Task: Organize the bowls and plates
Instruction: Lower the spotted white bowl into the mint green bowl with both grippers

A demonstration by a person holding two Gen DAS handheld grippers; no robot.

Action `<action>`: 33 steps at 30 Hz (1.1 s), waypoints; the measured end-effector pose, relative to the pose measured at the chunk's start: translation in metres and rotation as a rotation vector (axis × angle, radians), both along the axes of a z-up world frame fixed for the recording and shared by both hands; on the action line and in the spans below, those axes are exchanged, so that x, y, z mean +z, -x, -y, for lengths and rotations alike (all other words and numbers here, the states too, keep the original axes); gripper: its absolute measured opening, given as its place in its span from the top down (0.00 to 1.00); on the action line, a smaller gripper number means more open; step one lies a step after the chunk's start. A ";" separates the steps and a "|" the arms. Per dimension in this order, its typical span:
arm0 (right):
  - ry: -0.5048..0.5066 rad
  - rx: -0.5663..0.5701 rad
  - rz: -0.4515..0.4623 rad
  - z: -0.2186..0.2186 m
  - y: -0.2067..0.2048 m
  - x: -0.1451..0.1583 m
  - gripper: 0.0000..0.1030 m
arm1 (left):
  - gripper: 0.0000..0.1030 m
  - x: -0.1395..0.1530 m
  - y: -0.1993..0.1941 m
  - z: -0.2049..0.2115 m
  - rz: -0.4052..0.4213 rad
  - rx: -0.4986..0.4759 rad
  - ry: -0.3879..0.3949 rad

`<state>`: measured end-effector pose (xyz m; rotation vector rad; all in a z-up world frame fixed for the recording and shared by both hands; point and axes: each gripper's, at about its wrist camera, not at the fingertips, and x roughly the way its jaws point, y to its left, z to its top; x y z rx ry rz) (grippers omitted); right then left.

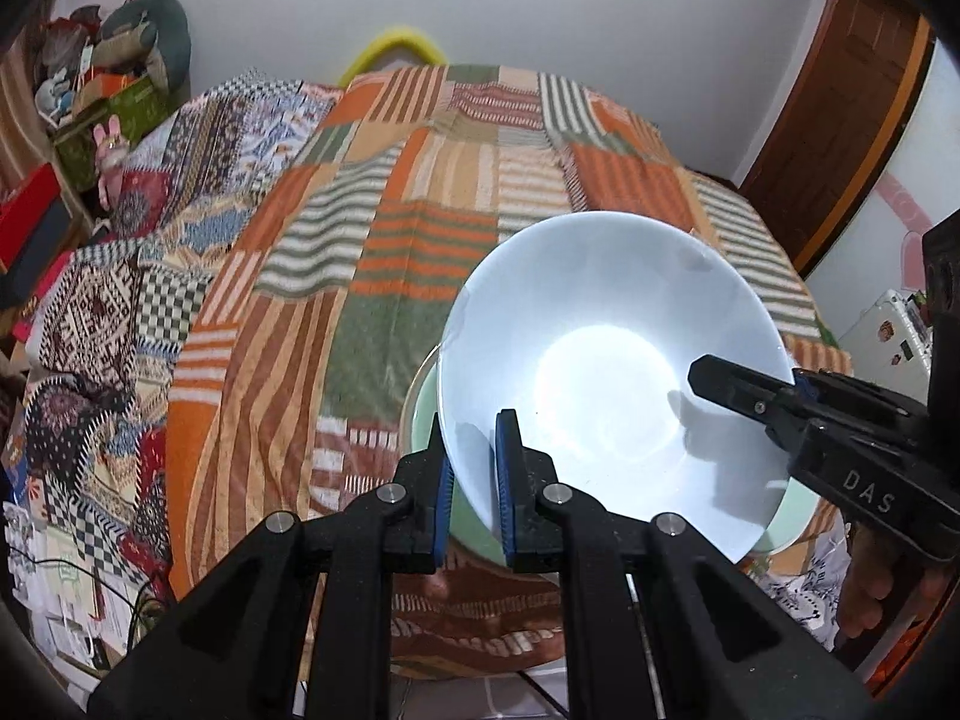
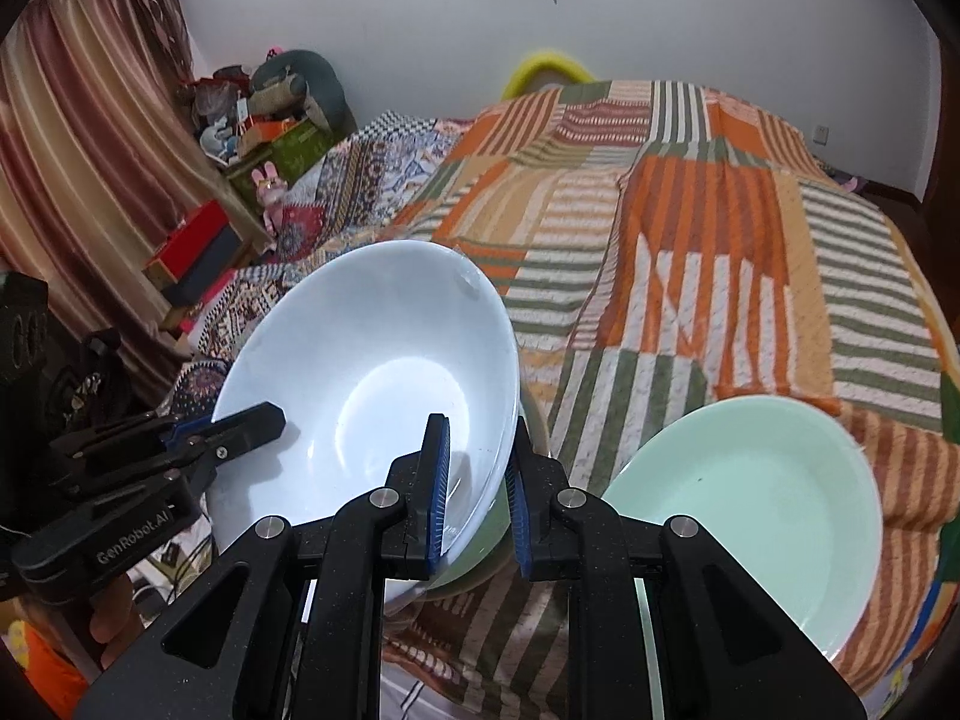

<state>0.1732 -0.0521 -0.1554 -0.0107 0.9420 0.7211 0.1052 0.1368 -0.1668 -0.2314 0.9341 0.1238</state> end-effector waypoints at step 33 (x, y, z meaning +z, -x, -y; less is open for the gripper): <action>0.133 0.052 0.029 -0.032 0.005 -0.024 0.79 | 0.85 -0.059 -0.012 -0.024 -0.115 0.045 0.015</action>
